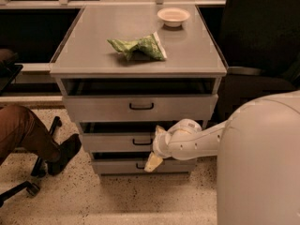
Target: Open middle drawer
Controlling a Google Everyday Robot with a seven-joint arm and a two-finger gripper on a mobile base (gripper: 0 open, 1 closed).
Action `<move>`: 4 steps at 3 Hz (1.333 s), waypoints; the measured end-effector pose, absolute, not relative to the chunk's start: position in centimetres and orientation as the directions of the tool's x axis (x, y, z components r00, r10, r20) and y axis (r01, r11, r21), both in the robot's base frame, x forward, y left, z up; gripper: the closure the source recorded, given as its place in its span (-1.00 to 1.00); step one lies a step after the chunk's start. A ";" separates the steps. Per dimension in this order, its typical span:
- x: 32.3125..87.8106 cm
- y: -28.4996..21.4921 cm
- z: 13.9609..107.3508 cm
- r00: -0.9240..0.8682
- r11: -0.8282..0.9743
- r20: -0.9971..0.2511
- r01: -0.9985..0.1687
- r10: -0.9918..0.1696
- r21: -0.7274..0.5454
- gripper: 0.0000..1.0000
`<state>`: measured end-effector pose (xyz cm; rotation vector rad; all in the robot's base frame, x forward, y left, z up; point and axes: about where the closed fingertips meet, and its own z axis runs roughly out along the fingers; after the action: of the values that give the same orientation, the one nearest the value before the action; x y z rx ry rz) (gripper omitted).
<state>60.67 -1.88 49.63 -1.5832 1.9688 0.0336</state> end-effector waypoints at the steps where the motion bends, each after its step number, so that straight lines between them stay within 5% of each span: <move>1: 62.8 -0.1 46.7 -0.083 0.267 -0.472 -0.903 -0.877 -0.337 -1.00; 4: 68.7 4.8 39.8 -0.060 0.229 -0.448 -0.915 -0.892 -0.333 -1.00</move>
Offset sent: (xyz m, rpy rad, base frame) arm 0.0856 0.0555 -0.0911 0.0209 0.0461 0.0839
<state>68.71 4.80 39.76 -1.6547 1.9400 0.0524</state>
